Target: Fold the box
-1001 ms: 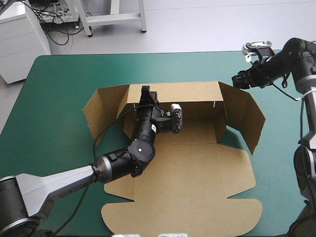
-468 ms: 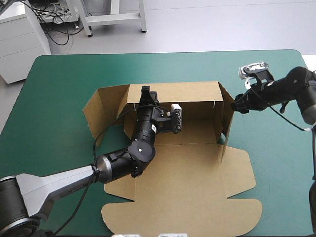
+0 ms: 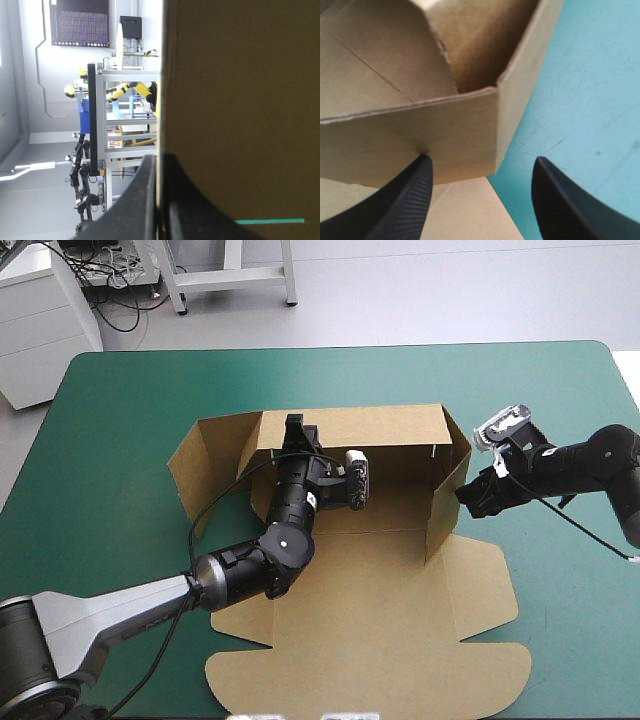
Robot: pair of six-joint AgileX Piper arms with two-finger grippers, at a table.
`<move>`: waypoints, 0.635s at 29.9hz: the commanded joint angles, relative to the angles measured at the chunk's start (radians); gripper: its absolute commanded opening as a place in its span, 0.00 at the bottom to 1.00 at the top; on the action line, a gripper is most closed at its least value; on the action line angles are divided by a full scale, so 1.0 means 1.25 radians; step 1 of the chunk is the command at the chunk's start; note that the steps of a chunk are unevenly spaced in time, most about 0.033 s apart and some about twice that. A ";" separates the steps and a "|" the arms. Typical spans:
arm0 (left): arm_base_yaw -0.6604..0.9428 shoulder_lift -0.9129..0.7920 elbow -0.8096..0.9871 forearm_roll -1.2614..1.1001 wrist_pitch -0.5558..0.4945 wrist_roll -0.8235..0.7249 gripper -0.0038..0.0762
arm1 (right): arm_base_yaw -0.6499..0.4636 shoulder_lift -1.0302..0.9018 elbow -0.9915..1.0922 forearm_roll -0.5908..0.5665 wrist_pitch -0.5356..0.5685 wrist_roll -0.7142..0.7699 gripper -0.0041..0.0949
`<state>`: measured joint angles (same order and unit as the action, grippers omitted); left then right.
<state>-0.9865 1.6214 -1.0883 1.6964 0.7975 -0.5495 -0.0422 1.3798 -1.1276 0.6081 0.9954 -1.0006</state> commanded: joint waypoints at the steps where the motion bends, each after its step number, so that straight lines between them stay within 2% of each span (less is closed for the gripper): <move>1: -0.004 -0.033 -0.024 0.076 0.036 -0.015 0.01 | -0.005 -0.024 -0.004 0.085 -0.007 -0.079 0.61; 8: -0.004 -0.033 -0.024 0.076 0.036 -0.015 0.01 | -0.003 0.006 -0.004 0.164 -0.005 -0.109 0.77; 19: -0.004 -0.033 -0.024 0.076 0.030 -0.014 0.01 | 0.002 0.028 -0.004 0.256 -0.029 -0.139 0.77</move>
<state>-0.9865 1.6214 -1.0883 1.6964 0.7958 -0.5495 -0.0422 1.4398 -1.1083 0.8489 0.9806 -1.1534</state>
